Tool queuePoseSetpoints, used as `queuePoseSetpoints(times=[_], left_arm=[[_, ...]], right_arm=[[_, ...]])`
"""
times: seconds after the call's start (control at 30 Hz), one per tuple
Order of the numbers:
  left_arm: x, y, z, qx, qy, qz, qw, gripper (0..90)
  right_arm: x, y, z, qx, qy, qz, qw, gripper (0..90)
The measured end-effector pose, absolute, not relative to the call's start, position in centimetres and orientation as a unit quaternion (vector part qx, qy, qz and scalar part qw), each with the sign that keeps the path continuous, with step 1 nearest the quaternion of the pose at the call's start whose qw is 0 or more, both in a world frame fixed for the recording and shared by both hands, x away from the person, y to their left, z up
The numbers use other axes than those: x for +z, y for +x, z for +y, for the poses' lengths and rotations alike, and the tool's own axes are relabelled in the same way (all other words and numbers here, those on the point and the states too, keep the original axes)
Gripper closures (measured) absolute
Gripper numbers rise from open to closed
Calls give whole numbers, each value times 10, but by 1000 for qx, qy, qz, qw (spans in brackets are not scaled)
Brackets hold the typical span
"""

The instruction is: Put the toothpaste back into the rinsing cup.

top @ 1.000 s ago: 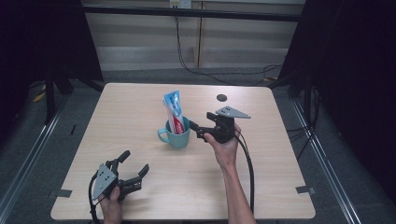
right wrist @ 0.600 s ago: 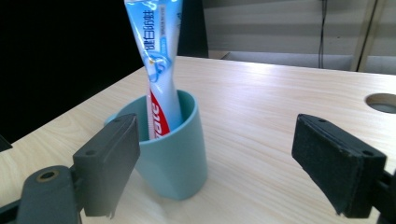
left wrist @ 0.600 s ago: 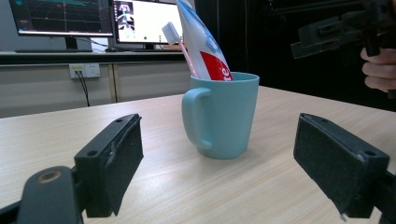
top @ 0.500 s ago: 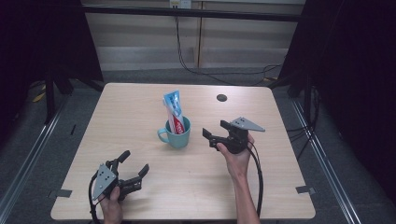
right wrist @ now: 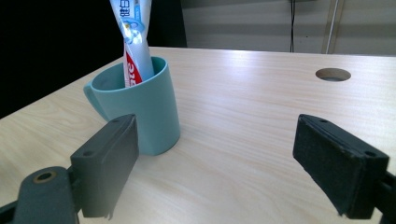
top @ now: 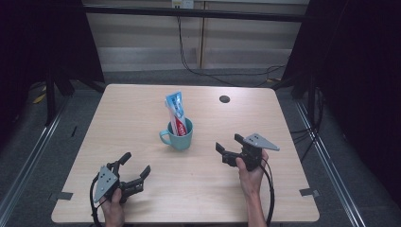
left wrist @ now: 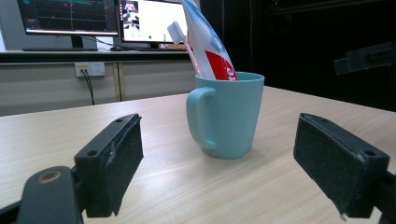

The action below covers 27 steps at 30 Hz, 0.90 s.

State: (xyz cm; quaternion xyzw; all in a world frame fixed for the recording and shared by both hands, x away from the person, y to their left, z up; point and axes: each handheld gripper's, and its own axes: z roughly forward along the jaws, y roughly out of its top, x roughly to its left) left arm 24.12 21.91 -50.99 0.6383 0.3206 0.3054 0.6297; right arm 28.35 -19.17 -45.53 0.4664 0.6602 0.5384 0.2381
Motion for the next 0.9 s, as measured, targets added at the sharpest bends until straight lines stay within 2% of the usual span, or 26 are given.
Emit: queuePoseSetpoints(times=[0.3, 0.5, 0.9], left_arm=[[-510, 241, 219, 307, 640, 319, 629, 155], [-510, 241, 219, 306, 640, 318, 629, 155], [-510, 241, 219, 304, 640, 317, 631, 156]], right_arm=[[-476, 261, -202, 542, 480, 647, 240, 141], [-487, 249, -200, 535, 479, 647, 258, 141], [-504, 244, -193, 516, 471, 664, 268, 141]])
